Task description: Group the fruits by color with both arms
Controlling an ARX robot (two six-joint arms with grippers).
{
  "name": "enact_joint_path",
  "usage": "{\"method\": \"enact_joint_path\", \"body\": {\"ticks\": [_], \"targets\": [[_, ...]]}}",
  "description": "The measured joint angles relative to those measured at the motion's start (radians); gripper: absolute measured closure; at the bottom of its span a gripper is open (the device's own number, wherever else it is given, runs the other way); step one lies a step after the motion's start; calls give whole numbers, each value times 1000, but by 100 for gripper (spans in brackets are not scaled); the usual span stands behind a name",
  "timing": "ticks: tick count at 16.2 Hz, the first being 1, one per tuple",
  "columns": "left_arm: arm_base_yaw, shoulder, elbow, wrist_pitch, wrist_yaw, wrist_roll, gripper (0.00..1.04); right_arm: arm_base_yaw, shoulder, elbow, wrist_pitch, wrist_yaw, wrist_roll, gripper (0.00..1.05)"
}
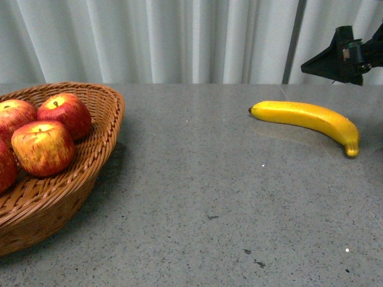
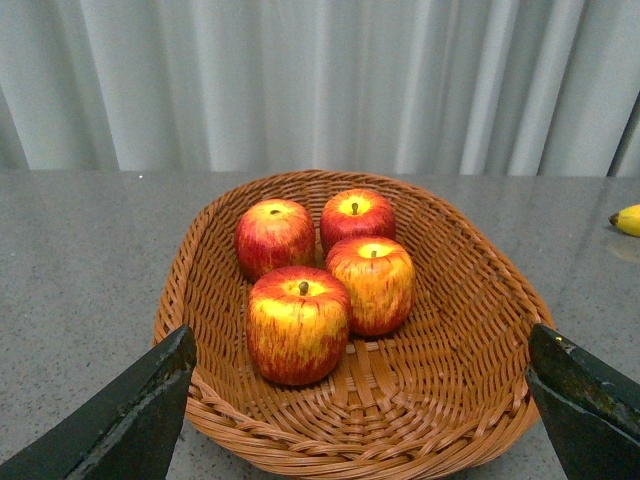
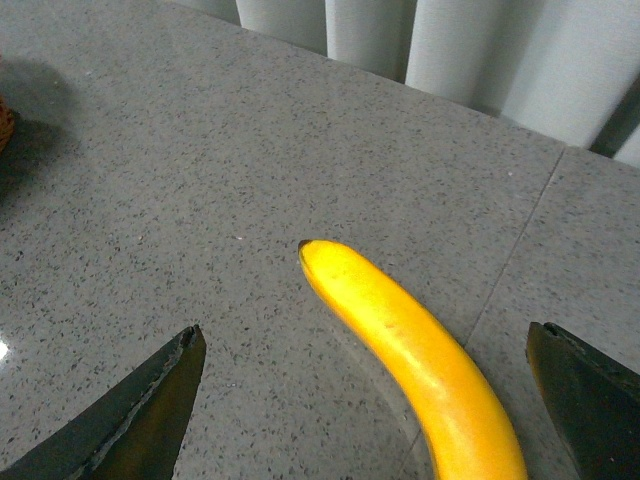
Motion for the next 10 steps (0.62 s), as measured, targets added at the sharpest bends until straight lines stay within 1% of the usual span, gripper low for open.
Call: {"method": "enact_joint_path", "body": {"ticks": [1,4,7,10], "targets": [[0,0,0,0,0,0,7,4,35,27,-5,-20,0,7],[0,0,0,0,0,0,7,2,135,117,-58,-29,-44,7],[0,0,0,0,0,0,7,-5,211,200,-170,-2,-166,7],[0,0,0,0,0,0,7,-3,254,241,-224,29,-294,7]]}}
